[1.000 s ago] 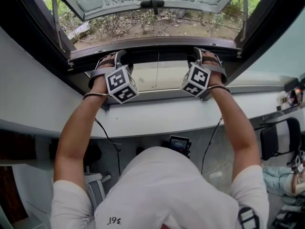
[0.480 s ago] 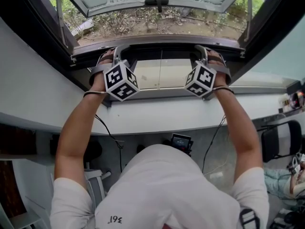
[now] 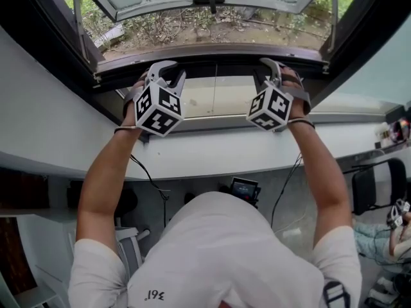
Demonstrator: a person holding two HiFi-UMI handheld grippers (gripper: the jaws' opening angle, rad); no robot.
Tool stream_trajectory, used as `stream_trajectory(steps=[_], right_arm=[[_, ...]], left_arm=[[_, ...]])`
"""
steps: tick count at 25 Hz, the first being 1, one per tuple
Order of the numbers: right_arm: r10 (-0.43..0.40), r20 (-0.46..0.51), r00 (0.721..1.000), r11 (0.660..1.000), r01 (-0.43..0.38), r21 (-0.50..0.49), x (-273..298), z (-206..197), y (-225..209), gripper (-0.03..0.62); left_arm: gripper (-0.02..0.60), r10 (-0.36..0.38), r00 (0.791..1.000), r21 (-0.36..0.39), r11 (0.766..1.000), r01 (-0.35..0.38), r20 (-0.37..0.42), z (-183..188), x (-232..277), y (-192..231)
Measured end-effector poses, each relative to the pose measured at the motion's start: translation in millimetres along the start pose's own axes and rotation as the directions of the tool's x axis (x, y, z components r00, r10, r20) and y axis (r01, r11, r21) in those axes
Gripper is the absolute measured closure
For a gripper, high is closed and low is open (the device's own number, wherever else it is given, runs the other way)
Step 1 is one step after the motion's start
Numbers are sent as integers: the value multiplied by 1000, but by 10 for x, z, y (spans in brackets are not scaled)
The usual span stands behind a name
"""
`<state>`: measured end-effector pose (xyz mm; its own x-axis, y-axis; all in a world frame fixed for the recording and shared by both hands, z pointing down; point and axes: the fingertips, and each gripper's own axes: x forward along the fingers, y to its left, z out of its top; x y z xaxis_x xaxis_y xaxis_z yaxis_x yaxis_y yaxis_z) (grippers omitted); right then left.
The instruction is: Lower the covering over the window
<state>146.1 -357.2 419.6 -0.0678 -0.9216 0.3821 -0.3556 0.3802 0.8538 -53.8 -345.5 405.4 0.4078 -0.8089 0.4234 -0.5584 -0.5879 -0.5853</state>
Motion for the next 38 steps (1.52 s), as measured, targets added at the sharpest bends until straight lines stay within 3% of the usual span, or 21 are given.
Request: stream_trajectory(steps=[8, 14, 21, 28, 33, 38], right_arm=[[-38, 61, 997, 991, 30, 130, -203, 165, -205, 495], [-48, 113, 992, 969, 19, 245, -389, 288, -279, 510], [-83, 155, 984, 913, 12, 408, -647, 343, -339, 526], [-107, 188, 976, 833, -15, 553, -859, 388, -320, 539], [-93, 197, 976, 789, -48, 613, -922, 403, -200, 542], [-82, 207, 975, 737, -80, 671, -992, 427, -62, 544]], left_arm=[[525, 44, 991, -234, 972, -14, 124, 182, -259, 294], [528, 70, 977, -345, 938, 4, 202, 274, -491, 315], [527, 125, 955, -530, 847, 39, 271, 200, -779, 308], [531, 124, 943, -580, 810, 84, 310, 153, -988, 109], [531, 129, 936, -629, 769, 115, 328, 83, -1121, -4], [533, 117, 937, -651, 746, 136, 329, -29, -1220, -122]])
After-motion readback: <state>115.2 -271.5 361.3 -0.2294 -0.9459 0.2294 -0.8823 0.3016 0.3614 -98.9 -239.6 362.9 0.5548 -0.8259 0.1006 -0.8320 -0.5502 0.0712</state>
